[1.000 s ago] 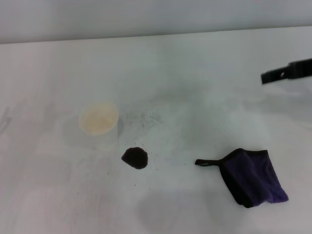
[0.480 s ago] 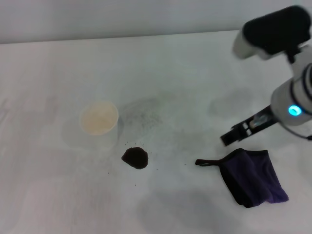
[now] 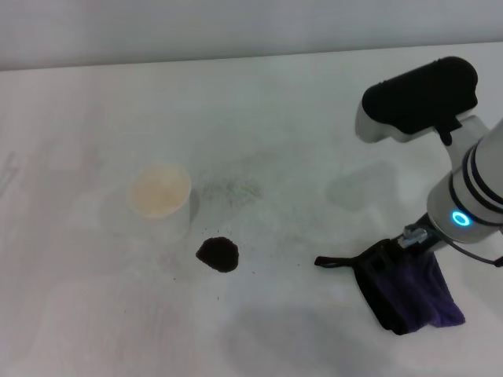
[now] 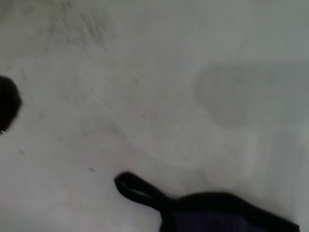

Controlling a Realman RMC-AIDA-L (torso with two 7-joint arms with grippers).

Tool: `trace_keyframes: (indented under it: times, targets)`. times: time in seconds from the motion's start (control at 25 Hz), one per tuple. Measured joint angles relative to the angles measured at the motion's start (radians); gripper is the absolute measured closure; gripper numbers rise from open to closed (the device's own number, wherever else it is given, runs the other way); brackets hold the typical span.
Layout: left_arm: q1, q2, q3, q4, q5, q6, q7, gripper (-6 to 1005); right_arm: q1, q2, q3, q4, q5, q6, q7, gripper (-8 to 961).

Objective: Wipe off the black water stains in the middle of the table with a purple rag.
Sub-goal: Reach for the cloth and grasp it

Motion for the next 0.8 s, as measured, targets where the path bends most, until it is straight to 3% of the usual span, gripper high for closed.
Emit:
trace_keyframes:
  times: [0.8]
  targets:
    - [-0.020,-0.003,-0.012,-0.018,-0.005,0.002,0.052,107,0.053,0.005,-0.041,-0.192,-0.005,-0.045,0.009,225]
